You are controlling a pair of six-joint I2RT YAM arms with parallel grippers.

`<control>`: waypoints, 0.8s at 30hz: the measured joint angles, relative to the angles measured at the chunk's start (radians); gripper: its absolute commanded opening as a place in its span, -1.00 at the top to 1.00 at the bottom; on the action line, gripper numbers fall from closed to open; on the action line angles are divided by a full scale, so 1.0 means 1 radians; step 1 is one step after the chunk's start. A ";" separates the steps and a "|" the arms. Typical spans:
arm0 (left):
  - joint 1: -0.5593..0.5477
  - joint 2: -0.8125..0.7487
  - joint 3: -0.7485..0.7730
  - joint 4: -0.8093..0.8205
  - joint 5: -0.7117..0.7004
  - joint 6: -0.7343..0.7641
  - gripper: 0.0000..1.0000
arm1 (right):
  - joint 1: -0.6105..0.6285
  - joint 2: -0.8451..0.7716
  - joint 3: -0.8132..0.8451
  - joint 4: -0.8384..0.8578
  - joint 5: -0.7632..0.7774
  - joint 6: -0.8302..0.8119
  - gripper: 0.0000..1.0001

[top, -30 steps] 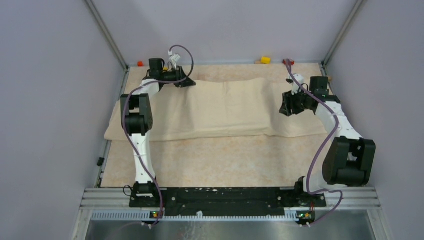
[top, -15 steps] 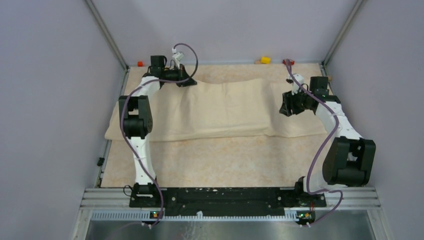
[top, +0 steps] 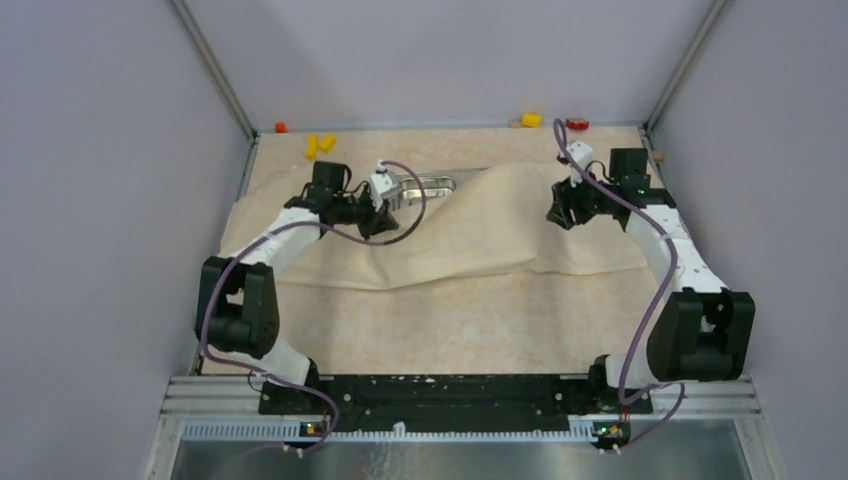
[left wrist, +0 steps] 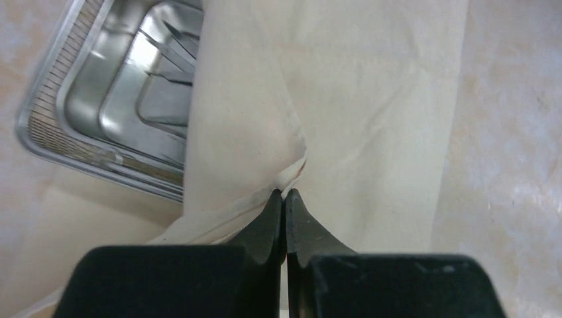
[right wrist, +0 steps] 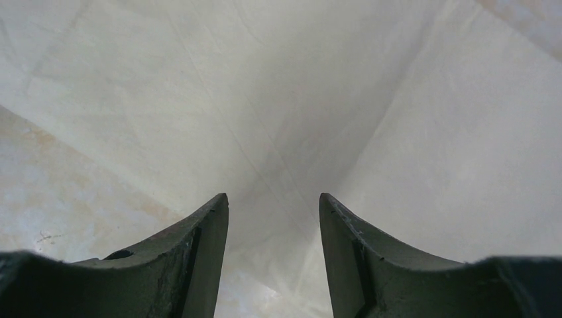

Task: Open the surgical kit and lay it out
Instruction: Open the surgical kit at the center of the board.

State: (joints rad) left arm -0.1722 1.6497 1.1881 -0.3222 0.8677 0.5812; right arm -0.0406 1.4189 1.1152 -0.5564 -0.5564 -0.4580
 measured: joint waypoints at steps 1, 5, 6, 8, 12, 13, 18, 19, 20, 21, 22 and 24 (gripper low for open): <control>-0.018 -0.042 -0.068 0.008 -0.027 0.029 1.00 | 0.022 -0.010 0.000 0.009 0.000 -0.011 -0.06; -0.081 -0.169 -0.279 0.012 -0.131 0.110 1.00 | 0.132 -0.024 0.007 0.073 -0.006 -0.053 -0.11; -0.093 -0.180 -0.294 0.011 -0.138 0.116 1.00 | 0.160 -0.023 0.009 0.093 -0.005 -0.065 -0.11; -0.101 -0.217 -0.327 0.018 -0.162 0.125 1.00 | 0.211 -0.009 0.027 0.112 0.003 -0.092 -0.11; -0.101 -0.276 -0.336 0.034 -0.193 0.123 1.00 | 0.310 0.093 0.126 0.125 0.049 -0.166 -0.11; -0.101 -0.286 -0.335 0.035 -0.197 0.121 1.00 | 0.331 0.126 0.151 0.126 0.068 -0.187 -0.12; -0.101 -0.295 -0.335 0.036 -0.204 0.102 1.00 | 0.425 0.274 0.226 0.119 0.197 -0.341 -0.14; -0.101 -0.295 -0.335 0.035 -0.204 0.099 1.00 | 0.439 0.306 0.250 0.117 0.222 -0.376 -0.14; -0.101 -0.295 -0.335 0.035 -0.204 0.098 1.00 | 0.451 0.335 0.274 0.114 0.243 -0.406 -0.14; -0.101 -0.295 -0.335 0.035 -0.204 0.097 1.00 | 0.459 0.360 0.293 0.111 0.260 -0.431 -0.15; -0.101 -0.295 -0.335 0.034 -0.205 0.096 1.00 | 0.465 0.384 0.315 0.104 0.277 -0.459 -0.15; -0.101 -0.295 -0.335 0.033 -0.207 0.093 1.00 | 0.471 0.420 0.345 0.099 0.306 -0.505 -0.16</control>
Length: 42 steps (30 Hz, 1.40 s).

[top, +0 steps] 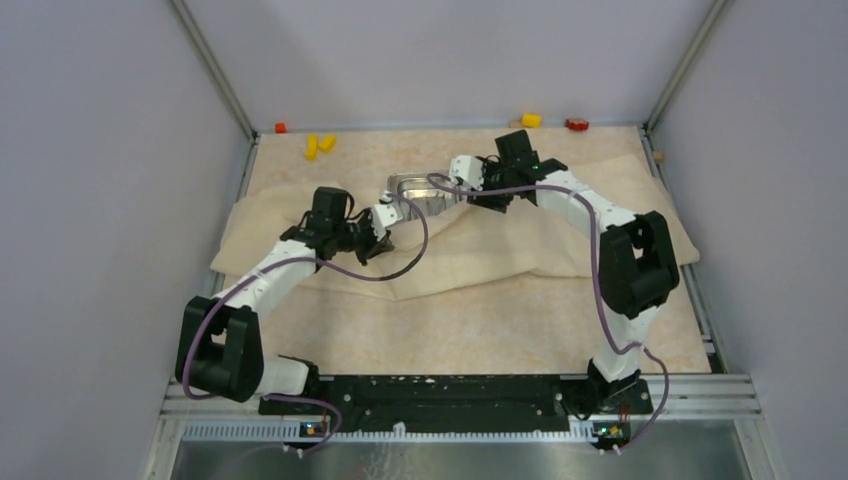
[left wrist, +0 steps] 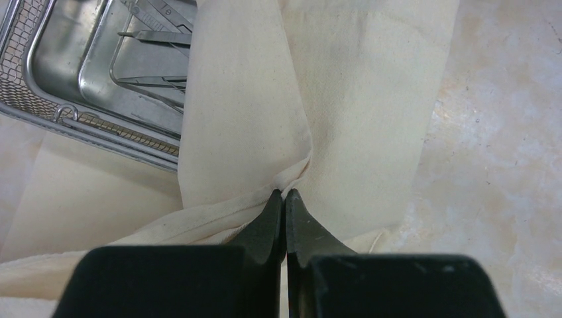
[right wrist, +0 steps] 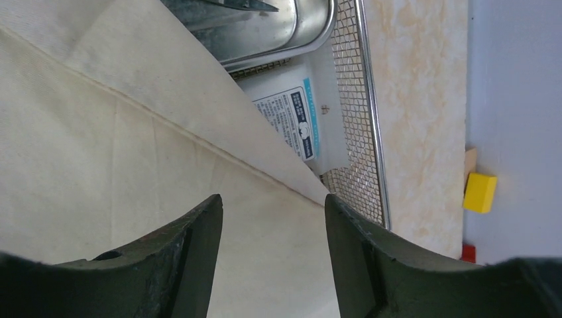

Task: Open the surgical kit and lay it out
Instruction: Open the surgical kit at the center of the board.

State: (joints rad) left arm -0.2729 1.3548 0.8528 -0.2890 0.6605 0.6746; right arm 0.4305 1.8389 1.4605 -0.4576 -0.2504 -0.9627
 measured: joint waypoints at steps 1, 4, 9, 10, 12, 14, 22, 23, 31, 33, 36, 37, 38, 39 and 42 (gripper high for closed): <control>0.000 0.000 0.000 0.000 0.000 -0.001 1.00 | 0.003 0.010 0.006 0.000 0.010 -0.017 -0.16; 0.000 0.000 0.000 -0.001 -0.002 -0.006 1.00 | 0.006 0.039 0.034 -0.013 0.044 -0.076 -0.15; 0.000 -0.001 0.000 -0.003 -0.009 -0.018 1.00 | 0.006 0.098 0.095 -0.040 0.078 -0.149 -0.14; 0.000 -0.002 0.000 -0.004 -0.012 -0.018 1.00 | 0.006 0.107 0.104 -0.044 0.082 -0.159 -0.14; 0.000 -0.006 0.000 -0.004 -0.016 -0.019 1.00 | 0.006 0.133 0.133 -0.056 0.087 -0.181 -0.12; 0.000 -0.010 0.000 -0.004 -0.024 -0.019 1.00 | 0.006 0.159 0.159 -0.069 0.090 -0.198 -0.09; 0.000 -0.011 0.000 -0.011 -0.057 -0.031 1.00 | 0.008 0.234 0.236 -0.127 0.091 -0.238 0.69; 0.000 -0.012 0.000 -0.013 -0.060 -0.033 1.00 | 0.008 0.234 0.236 -0.135 0.091 -0.241 0.79; 0.000 -0.060 0.010 -0.073 -0.094 -0.027 1.00 | 0.011 0.140 0.131 -0.145 0.092 -0.215 1.00; 0.000 -0.079 0.018 -0.100 -0.103 -0.017 1.00 | 0.016 0.061 0.064 -0.158 0.099 -0.203 1.00; -0.007 -0.134 0.023 -0.166 -0.116 0.010 1.00 | 0.037 -0.119 -0.065 -0.178 0.112 -0.172 1.00; -0.012 -0.152 0.023 -0.187 -0.122 0.018 1.00 | 0.050 -0.187 -0.109 -0.188 0.119 -0.159 1.00; -0.018 -0.174 0.023 -0.214 -0.131 0.029 1.00 | 0.064 -0.243 -0.146 -0.195 0.124 -0.148 1.00; -0.024 -0.197 0.023 -0.244 -0.142 0.038 1.00 | 0.087 -0.312 -0.195 -0.201 0.132 -0.132 1.00; -0.043 -0.276 0.020 -0.352 -0.185 0.068 1.00 | 0.171 -0.481 -0.325 -0.241 0.151 -0.087 1.00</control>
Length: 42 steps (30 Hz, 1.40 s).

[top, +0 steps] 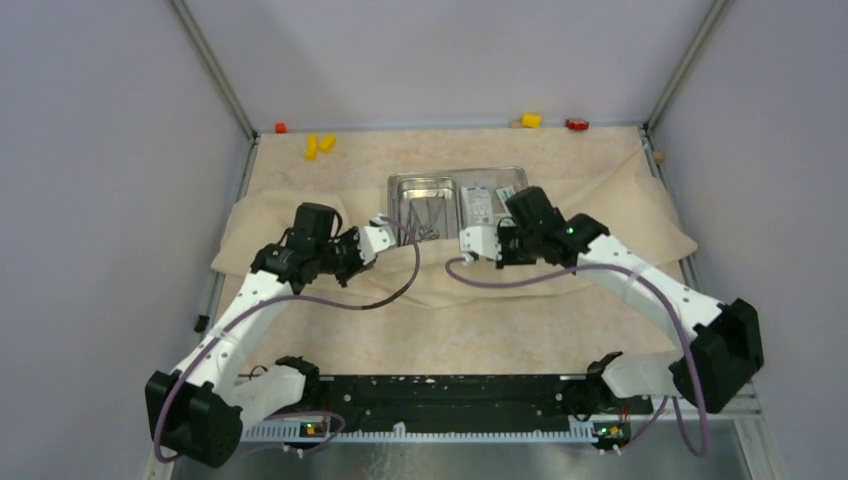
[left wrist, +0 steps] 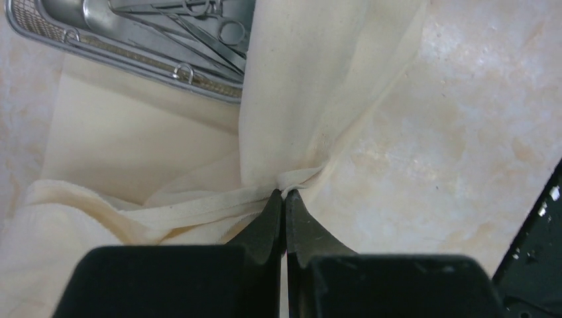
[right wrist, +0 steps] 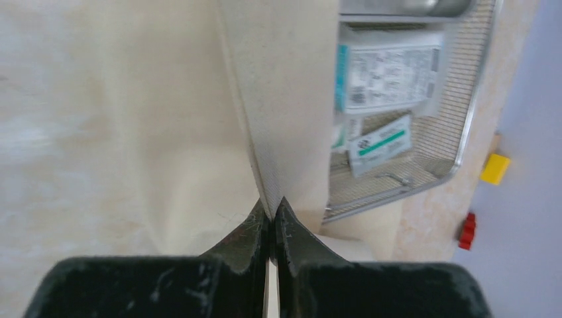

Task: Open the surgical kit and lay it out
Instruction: Open the surgical kit at the center of the board.

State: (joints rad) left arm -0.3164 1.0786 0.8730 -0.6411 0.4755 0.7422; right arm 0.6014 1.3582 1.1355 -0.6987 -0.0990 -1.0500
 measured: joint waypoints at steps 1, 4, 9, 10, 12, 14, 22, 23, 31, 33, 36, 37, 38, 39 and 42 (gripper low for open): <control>-0.003 -0.021 -0.002 -0.027 -0.010 0.006 1.00 | 0.034 -0.047 -0.043 -0.021 0.003 0.019 1.00; -0.014 -0.092 -0.014 -0.127 -0.037 0.023 0.95 | 0.137 -0.140 -0.150 -0.085 -0.003 0.078 1.00; -0.029 -0.144 -0.014 -0.296 -0.044 0.036 0.69 | 0.258 -0.216 -0.241 -0.159 -0.053 0.172 0.99; -0.027 -0.144 -0.014 -0.339 -0.067 0.039 0.61 | 0.279 -0.227 -0.248 -0.185 -0.053 0.189 0.98; -0.023 -0.138 -0.014 -0.416 -0.112 0.043 0.45 | 0.309 -0.245 -0.259 -0.230 -0.052 0.216 0.93; -0.019 -0.129 -0.015 -0.489 -0.154 0.044 0.25 | 0.330 -0.255 -0.264 -0.278 -0.054 0.235 0.87; -0.017 -0.078 -0.019 -0.635 -0.322 0.014 -0.42 | 0.339 -0.256 -0.266 -0.360 -0.087 0.250 0.14; -0.014 -0.071 -0.003 -0.637 -0.324 0.015 -0.63 | 0.339 -0.252 -0.266 -0.361 -0.095 0.249 0.12; 0.070 0.067 0.283 -0.407 -0.270 -0.087 -0.98 | 0.339 -0.179 -0.265 -0.305 -0.139 0.263 0.08; 0.097 0.166 0.322 -0.300 -0.302 -0.170 -0.98 | 0.338 -0.180 -0.264 -0.258 -0.133 0.282 0.07; 0.174 0.343 0.362 -0.175 -0.327 -0.282 -0.98 | 0.318 -0.180 -0.257 -0.197 -0.126 0.313 0.06; 0.207 0.407 0.370 -0.142 -0.337 -0.320 -0.98 | 0.303 -0.180 -0.249 -0.179 -0.125 0.322 0.06; 0.230 0.457 0.373 -0.116 -0.343 -0.349 -0.98 | 0.288 -0.180 -0.243 -0.164 -0.124 0.330 0.06; 0.252 0.501 0.373 -0.098 -0.349 -0.377 -0.98 | 0.264 -0.180 -0.233 -0.140 -0.126 0.339 0.06; 0.278 0.589 0.373 -0.083 -0.349 -0.445 -0.98 | 0.227 -0.180 -0.227 -0.096 -0.124 0.355 0.06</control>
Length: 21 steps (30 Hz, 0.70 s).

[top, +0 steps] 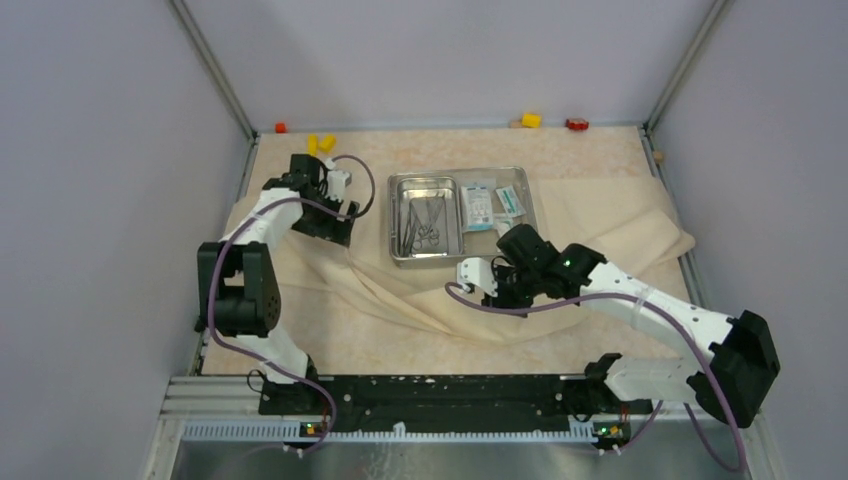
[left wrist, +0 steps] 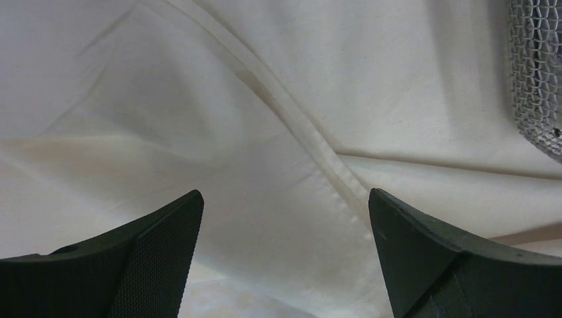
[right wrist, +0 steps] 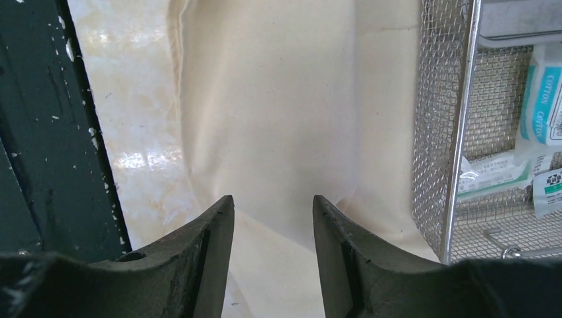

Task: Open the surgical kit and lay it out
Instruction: Open the surgical kit at the center of the board.

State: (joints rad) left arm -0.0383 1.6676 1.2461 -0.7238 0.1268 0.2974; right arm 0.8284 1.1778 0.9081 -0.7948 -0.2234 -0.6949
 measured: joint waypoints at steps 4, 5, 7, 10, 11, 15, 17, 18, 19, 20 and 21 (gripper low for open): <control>-0.009 0.043 0.000 0.001 0.035 -0.048 -0.98 | -0.005 0.002 0.000 0.022 -0.002 0.013 0.06; -0.011 0.046 0.000 0.001 0.039 -0.055 -0.98 | -0.005 0.004 0.000 0.026 -0.002 0.016 0.06; -0.014 0.048 -0.001 0.002 0.040 -0.061 -0.95 | -0.005 0.009 0.000 0.035 -0.001 0.019 0.07; -0.015 0.048 -0.019 0.013 0.036 -0.059 -0.80 | -0.005 0.018 -0.007 0.053 0.002 0.023 0.08; -0.015 0.048 -0.031 0.014 0.031 -0.058 -0.73 | -0.005 0.021 -0.012 0.058 0.004 0.023 0.08; -0.015 0.047 -0.095 0.013 -0.014 -0.032 -0.43 | -0.005 0.034 -0.026 0.072 0.016 0.023 0.10; -0.015 0.045 -0.133 0.008 -0.043 -0.013 -0.24 | -0.005 0.036 -0.038 0.078 0.024 0.022 0.11; -0.015 0.040 -0.151 0.006 -0.055 -0.005 -0.15 | -0.005 0.036 -0.044 0.079 0.028 0.022 0.12; -0.015 0.033 -0.164 0.002 -0.065 -0.001 -0.08 | -0.005 0.036 -0.048 0.079 0.032 0.021 0.12; -0.015 0.022 -0.176 -0.005 -0.073 0.006 0.00 | -0.005 0.036 -0.052 0.080 0.035 0.020 0.12; -0.015 0.005 -0.185 -0.014 -0.081 0.012 0.08 | -0.007 0.036 -0.055 0.082 0.038 0.018 0.13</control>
State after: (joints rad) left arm -0.0532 1.6730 1.0611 -0.7376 0.0460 0.3096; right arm 0.8215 1.2140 0.8532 -0.7124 -0.1852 -0.6769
